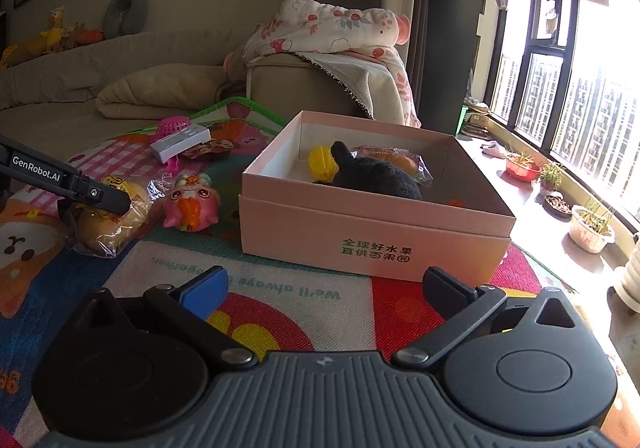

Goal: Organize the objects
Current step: 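Grasp the bagged round bun with the left gripper while the right gripper grasps the black cylinder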

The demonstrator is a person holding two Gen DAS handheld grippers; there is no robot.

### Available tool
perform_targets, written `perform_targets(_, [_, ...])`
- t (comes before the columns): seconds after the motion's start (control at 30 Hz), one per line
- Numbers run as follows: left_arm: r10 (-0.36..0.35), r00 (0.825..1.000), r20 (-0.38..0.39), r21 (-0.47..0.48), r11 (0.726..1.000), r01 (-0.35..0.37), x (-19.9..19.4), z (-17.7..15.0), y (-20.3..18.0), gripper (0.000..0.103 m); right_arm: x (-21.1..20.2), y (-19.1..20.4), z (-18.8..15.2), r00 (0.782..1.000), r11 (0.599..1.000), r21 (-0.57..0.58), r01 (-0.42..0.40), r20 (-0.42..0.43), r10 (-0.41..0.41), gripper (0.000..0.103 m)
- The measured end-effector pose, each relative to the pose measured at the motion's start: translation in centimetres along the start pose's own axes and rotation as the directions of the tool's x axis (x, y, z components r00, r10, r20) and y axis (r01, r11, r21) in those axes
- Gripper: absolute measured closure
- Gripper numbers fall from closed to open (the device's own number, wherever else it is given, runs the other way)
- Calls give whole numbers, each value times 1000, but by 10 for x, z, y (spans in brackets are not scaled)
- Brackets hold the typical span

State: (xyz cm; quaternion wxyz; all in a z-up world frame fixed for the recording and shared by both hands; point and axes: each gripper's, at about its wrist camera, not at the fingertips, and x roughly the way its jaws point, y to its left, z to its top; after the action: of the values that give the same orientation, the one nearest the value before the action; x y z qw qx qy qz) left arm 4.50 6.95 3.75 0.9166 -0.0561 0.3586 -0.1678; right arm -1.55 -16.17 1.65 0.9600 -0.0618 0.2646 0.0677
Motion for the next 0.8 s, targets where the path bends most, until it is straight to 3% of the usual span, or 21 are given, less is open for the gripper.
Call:
perform_targets(0.2, [-70, 997, -15, 30, 997, 71, -34, -31, 0, 52, -4, 44, 23, 992, 986, -126, -106, 50, 113, 2])
perform_targets(0.33, [-89, 996, -30, 68, 994, 91, -56, -47, 5, 52, 5, 69, 45, 980, 969, -162, -189, 37, 197, 3])
perform_targets(0.5, [-92, 995, -42, 87, 992, 96, -82, -64, 20, 52, 26, 97, 58, 939, 923, -175, -344, -51, 340, 3])
perform_targets(0.63, [-52, 998, -39, 72, 996, 54, -99, -72, 38, 52, 52, 118, 55, 915, 892, -205, -402, -131, 382, 3])
perform_targets(0.8, [51, 999, -1, 4, 999, -51, -109, -70, 66, 52, 84, 130, 52, 897, 873, -231, -431, -220, 384, 3])
